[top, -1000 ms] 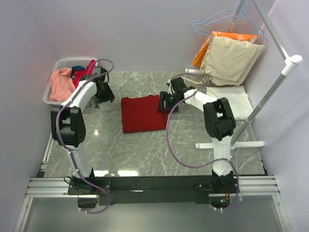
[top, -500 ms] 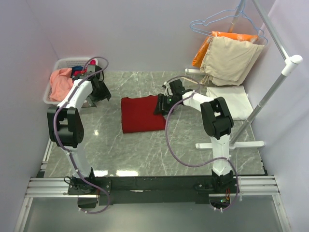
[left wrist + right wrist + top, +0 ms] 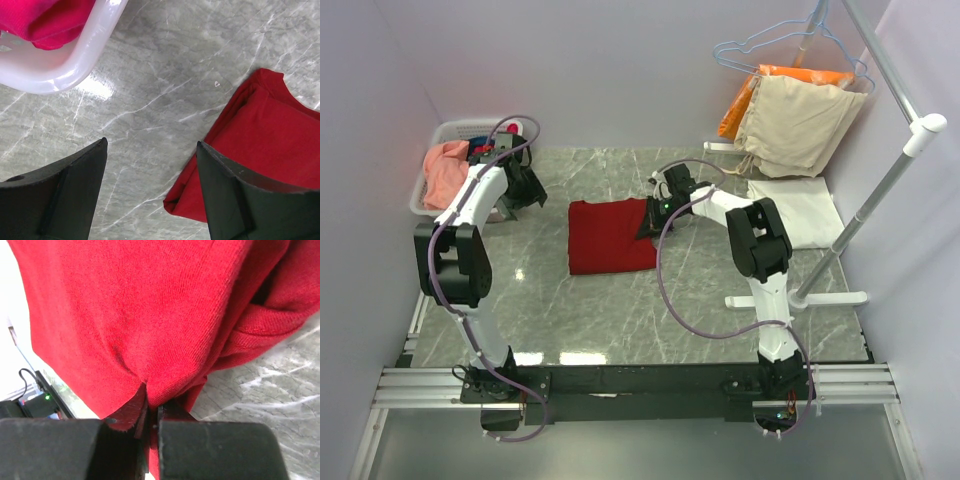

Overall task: Fold and stack the t-shirts
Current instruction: Neatly place the folded tshirt to the corner

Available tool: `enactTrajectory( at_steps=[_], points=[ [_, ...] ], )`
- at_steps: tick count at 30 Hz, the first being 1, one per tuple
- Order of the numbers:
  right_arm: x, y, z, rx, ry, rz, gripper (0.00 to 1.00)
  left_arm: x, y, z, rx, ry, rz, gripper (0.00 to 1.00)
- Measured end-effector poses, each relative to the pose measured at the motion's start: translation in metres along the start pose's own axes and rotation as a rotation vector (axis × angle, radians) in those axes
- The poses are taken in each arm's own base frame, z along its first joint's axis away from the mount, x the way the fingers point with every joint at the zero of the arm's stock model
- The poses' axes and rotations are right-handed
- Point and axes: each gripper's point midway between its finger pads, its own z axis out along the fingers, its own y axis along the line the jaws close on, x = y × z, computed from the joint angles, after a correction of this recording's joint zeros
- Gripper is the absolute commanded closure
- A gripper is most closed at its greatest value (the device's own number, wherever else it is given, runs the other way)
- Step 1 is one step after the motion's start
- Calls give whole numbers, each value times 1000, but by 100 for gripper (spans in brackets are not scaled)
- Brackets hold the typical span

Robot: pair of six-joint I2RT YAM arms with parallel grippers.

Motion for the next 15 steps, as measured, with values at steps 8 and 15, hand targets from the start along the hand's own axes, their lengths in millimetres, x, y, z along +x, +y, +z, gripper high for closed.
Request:
enactTrajectory(
  at_steps=[8, 15],
  points=[
    [-3, -15, -18, 178, -37, 0, 100, 0, -1, -3, 11, 0, -1, 23],
    [-9, -52, -59, 400, -68, 20, 100, 9, -1, -2, 31, 24, 4, 23]
  ],
)
